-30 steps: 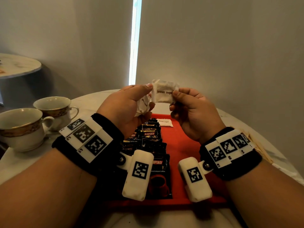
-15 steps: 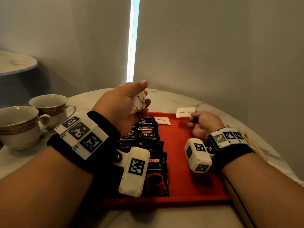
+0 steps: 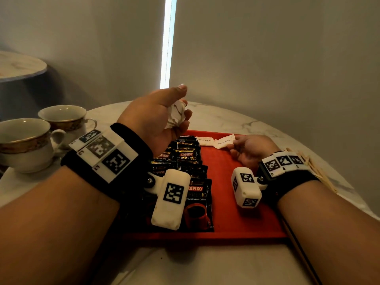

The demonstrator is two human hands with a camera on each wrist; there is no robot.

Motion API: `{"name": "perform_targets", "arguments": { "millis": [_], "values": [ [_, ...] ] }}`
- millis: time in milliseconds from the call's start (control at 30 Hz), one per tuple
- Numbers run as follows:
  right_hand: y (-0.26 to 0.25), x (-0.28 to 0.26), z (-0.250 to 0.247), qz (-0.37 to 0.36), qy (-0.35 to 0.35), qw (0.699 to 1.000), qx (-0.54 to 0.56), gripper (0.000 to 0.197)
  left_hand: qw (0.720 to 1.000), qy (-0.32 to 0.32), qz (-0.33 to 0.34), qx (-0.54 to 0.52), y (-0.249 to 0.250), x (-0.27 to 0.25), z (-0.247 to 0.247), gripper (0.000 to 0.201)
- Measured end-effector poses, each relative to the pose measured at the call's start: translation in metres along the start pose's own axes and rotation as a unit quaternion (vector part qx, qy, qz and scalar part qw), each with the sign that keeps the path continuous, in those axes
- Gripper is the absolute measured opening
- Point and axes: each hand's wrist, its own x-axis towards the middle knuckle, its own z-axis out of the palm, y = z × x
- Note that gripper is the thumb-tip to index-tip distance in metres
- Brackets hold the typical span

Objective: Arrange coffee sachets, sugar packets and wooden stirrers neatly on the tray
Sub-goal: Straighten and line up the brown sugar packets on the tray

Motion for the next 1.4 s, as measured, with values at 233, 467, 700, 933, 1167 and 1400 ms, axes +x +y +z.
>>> {"name": "perform_targets", "arguments": {
  "millis": [233, 467, 700, 933, 1167, 1400],
  "values": [
    [0.0, 0.004, -0.002, -0.022, 0.022, 0.999, -0.01, 0.021, 1.0, 0.006, -0.002, 0.004, -0.001, 0.001, 0.0, 0.048],
    [0.0, 0.0, -0.001, -0.03, 0.023, 0.999, -0.022, 0.013, 1.0, -0.007, 0.002, -0.008, 0.0, -0.002, 0.002, 0.038],
    [0.0, -0.002, -0.001, -0.048, 0.02, 0.998, -0.037, 0.008, 1.0, -0.017, -0.002, -0.011, 0.001, -0.006, 0.003, 0.019],
    [0.0, -0.002, 0.001, -0.047, 0.027, 0.998, -0.029, 0.005, 1.0, -0.016, 0.0, -0.007, 0.001, -0.008, 0.004, 0.013],
    [-0.001, -0.004, 0.001, -0.043, 0.024, 0.998, -0.03, 0.011, 1.0, -0.022, 0.003, -0.015, 0.001, -0.011, 0.006, 0.013],
    [-0.001, -0.008, 0.003, -0.054, 0.04, 0.997, -0.042, 0.01, 0.998, -0.041, 0.004, -0.041, 0.003, -0.017, 0.008, 0.019]
  ]
}}
